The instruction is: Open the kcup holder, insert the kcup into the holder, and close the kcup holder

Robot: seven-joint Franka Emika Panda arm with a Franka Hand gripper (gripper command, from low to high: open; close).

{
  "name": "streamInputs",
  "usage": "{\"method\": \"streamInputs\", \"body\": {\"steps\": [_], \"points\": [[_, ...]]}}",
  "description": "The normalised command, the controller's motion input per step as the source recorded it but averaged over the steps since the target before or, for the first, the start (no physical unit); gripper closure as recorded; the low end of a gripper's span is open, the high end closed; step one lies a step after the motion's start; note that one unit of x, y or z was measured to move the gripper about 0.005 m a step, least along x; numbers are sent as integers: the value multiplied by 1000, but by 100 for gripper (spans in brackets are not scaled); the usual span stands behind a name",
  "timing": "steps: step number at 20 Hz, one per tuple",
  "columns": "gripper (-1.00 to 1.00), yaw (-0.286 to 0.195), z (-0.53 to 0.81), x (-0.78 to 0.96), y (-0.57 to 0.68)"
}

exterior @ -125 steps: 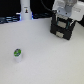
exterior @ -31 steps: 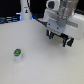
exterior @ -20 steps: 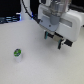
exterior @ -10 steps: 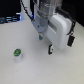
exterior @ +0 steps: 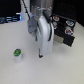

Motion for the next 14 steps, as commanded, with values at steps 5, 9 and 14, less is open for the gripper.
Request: {"method": "streamInputs", "body": {"steps": [5,9,14], "points": [[-100,-285,-6,-60,-463],[-100,-291,-47,-108,-441],[-100,-285,-122,-219,-439]]}}
